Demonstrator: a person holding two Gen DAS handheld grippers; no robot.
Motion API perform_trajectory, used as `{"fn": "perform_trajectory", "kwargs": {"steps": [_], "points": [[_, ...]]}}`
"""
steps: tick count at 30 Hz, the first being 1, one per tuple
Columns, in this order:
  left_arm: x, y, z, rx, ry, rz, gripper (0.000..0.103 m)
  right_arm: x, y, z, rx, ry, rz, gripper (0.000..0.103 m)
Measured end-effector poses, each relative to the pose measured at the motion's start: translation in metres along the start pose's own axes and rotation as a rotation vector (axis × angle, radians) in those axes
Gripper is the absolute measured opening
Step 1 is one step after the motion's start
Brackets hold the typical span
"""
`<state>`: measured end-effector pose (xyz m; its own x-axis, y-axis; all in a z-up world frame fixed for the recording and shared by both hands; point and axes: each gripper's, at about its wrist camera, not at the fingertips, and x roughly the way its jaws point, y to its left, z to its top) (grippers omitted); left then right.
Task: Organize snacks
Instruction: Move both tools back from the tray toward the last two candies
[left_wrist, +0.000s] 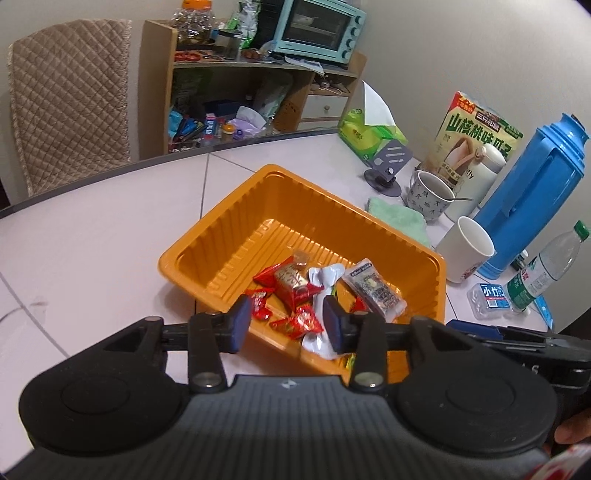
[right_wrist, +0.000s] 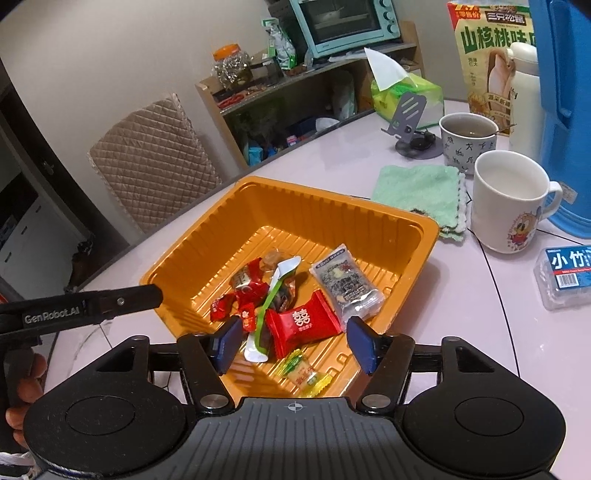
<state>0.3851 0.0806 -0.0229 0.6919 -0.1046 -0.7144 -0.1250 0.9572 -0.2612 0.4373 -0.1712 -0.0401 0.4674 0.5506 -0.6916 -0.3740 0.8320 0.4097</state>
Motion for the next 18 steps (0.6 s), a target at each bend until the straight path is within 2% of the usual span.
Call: {"fn": "perform_trajectory", "kwargs": {"steps": [5,18], "points": [[-0.02,0.005,-0.015,-0.03,0.001,0.007,0.039,-0.014,0.005,-0.008,0.005,-0.011,0.007,0.071],[-0.07,0.001,-0.064,-0.075,0.013,0.044,0.041,-0.05,0.021,-0.041,0.002,-0.005,0.051,0.071]]}}
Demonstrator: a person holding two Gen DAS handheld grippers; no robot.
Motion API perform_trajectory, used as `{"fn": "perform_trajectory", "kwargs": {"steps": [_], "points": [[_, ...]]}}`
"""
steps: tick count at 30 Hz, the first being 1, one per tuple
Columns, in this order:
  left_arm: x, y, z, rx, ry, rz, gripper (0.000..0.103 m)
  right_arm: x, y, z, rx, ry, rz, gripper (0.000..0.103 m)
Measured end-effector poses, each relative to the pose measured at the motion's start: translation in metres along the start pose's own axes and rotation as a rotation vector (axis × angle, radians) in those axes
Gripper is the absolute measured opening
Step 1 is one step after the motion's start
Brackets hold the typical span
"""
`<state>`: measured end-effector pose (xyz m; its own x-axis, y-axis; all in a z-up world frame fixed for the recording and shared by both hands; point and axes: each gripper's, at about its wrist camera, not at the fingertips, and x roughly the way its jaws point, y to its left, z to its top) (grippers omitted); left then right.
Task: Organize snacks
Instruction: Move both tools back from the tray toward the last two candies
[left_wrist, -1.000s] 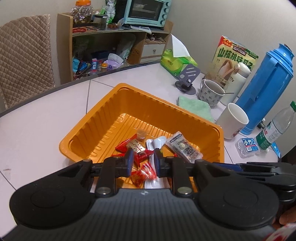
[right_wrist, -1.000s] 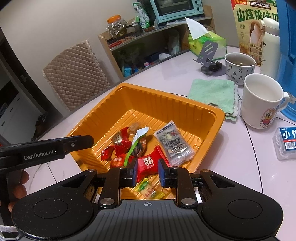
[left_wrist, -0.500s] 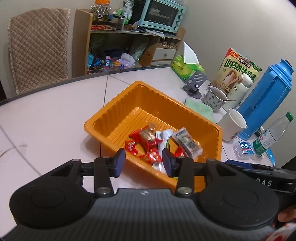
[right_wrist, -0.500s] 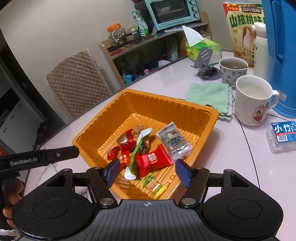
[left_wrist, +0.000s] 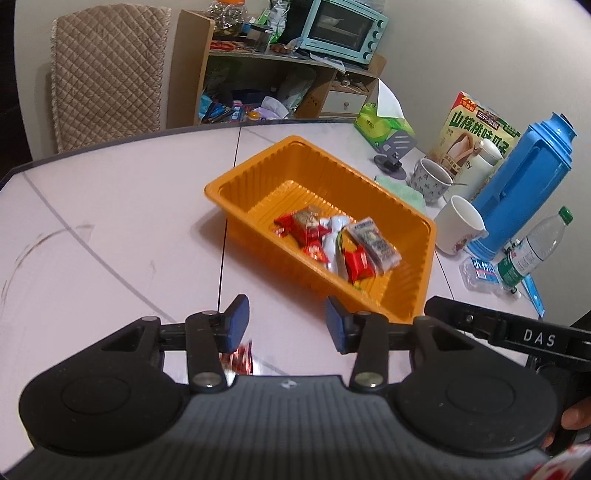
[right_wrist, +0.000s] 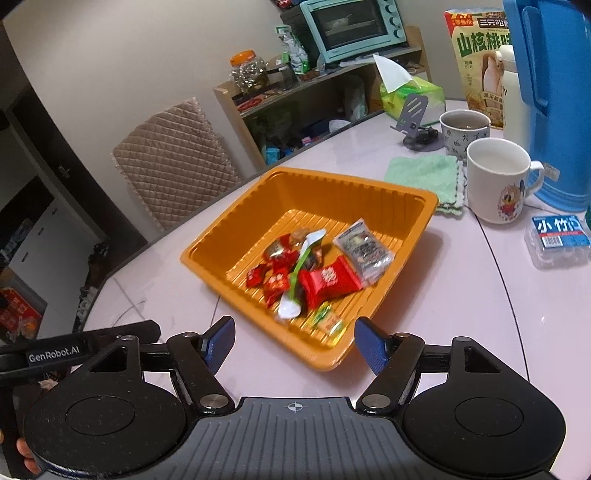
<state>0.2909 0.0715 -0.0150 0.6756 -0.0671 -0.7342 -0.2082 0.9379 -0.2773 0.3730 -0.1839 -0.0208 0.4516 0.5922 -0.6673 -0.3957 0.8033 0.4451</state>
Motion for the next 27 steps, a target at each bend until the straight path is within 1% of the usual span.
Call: {"fn": "perform_trajectory", "kwargs": {"steps": [14,27], "points": [[-0.046,-0.004,-0.062,-0.038,0.022,0.035,0.041,-0.032,0.013,-0.051,-0.04,0.057,0.043,0.071],[-0.064,-0.003,-0.104,-0.026,0.065,0.073,0.041,-0.038,0.029,-0.095,-0.104,0.136,0.062,0.071]]}}
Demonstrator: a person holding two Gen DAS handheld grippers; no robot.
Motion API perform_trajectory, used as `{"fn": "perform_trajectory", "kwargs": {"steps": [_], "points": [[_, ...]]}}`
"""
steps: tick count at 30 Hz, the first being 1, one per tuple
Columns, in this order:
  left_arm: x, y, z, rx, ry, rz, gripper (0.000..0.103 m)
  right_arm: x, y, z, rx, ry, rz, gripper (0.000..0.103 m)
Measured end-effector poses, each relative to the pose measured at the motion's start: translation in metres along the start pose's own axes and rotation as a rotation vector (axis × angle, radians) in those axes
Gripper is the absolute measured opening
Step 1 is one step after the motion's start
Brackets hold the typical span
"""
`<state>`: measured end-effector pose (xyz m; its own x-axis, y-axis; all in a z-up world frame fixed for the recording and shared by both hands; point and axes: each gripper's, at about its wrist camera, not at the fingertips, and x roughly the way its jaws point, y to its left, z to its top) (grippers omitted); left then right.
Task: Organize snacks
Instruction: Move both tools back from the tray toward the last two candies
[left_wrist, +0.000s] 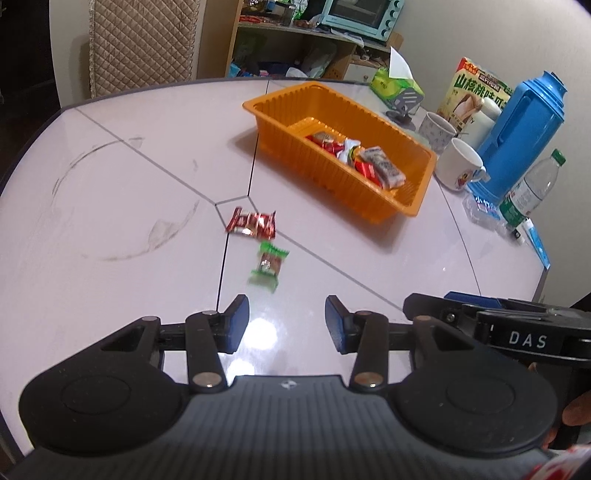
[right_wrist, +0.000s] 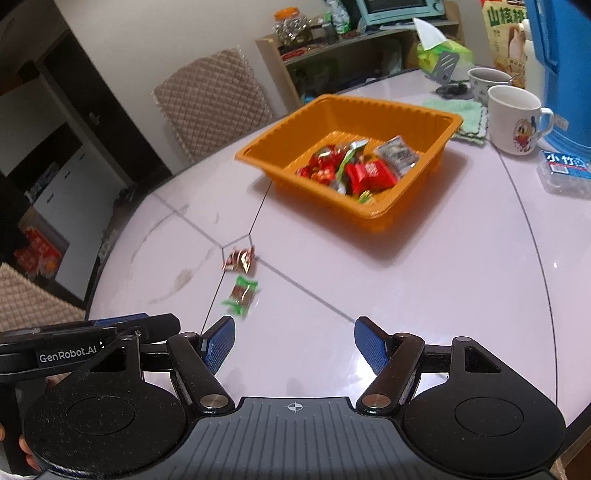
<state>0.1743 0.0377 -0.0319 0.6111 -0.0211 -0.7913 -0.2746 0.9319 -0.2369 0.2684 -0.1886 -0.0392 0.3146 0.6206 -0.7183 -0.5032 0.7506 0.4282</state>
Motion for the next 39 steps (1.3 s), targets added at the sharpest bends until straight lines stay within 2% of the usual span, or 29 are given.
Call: {"fn": "perform_trajectory", "kwargs": {"steps": [13,24,39], "points": [[0.002,0.015,-0.019,0.007,0.049,0.029,0.041,0.024,0.025,-0.017,-0.047,0.077,0.027,0.071],[0.012,0.036,-0.019,-0.002,0.067,0.059,0.041,0.054,0.041,-0.019,-0.053,0.129,0.027,0.071],[0.031,0.074,-0.006,-0.03,0.059,0.083,0.041,0.096,0.055,-0.001,-0.057,0.121,-0.004,0.071]]}}
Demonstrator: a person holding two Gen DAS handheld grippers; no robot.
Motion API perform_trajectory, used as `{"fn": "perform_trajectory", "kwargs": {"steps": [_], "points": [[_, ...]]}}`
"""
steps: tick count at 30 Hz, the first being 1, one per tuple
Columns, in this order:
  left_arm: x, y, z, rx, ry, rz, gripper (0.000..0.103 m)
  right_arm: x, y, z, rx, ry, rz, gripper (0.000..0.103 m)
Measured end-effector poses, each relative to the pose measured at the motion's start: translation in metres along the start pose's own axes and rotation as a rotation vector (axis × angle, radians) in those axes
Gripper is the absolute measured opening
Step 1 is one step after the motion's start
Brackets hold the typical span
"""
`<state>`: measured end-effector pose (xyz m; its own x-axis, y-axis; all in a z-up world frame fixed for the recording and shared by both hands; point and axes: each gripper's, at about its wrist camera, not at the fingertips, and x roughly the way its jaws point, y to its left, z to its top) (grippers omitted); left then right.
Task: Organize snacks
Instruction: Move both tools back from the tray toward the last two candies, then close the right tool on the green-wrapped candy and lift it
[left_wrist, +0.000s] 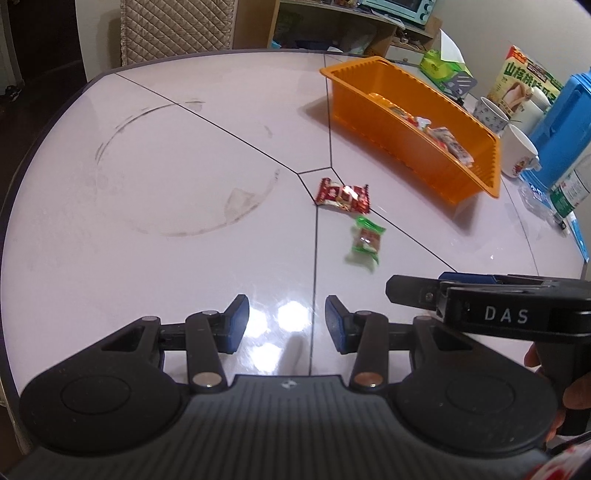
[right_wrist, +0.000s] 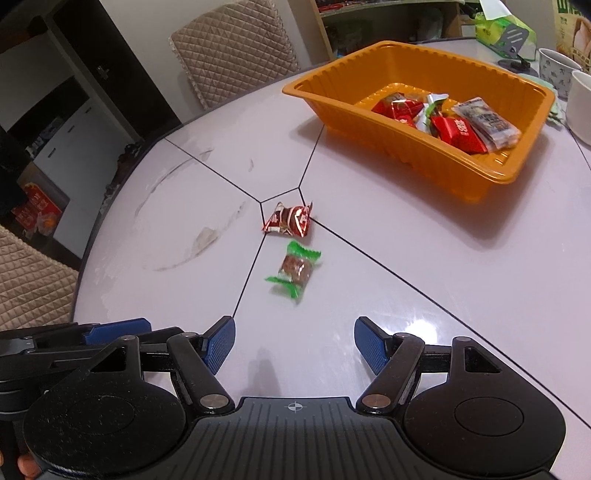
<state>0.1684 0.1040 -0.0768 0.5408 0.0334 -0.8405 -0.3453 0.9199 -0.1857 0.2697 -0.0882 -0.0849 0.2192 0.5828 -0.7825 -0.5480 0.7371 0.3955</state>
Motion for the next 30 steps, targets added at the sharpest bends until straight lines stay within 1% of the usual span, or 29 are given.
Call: {"fn": "perform_trajectory", "kwargs": {"steps": [4,11,12,14,18,20,25,30], "points": [[0.006,0.005,0.004,-0.003,-0.004,-0.001,0.041,0.012,0.004,0.005,-0.012,0.005,-0.006,0.071],[0.015,0.012,0.009,-0.003,0.0,0.0,0.041,0.025,0.008,0.016,-0.017,-0.02,-0.001,0.07],[0.015,0.012,0.009,-0.003,0.0,0.0,0.041,0.027,0.008,0.018,-0.016,-0.023,-0.006,0.068],[0.016,0.014,0.01,-0.004,-0.003,0.002,0.041,0.032,0.008,0.022,-0.013,-0.021,-0.007,0.054],[0.02,0.02,0.014,-0.013,-0.006,0.009,0.041,0.039,0.006,0.028,0.001,-0.023,-0.026,0.05],[0.022,0.021,0.017,-0.014,-0.008,0.012,0.041,0.042,0.007,0.029,-0.005,-0.024,-0.035,0.045],[0.024,0.025,0.021,-0.019,-0.015,0.017,0.041,0.049,0.009,0.031,-0.016,-0.017,-0.037,0.037],[0.026,0.026,0.022,-0.021,-0.017,0.016,0.041,0.054,0.012,0.03,-0.047,-0.018,-0.057,0.033]]}}
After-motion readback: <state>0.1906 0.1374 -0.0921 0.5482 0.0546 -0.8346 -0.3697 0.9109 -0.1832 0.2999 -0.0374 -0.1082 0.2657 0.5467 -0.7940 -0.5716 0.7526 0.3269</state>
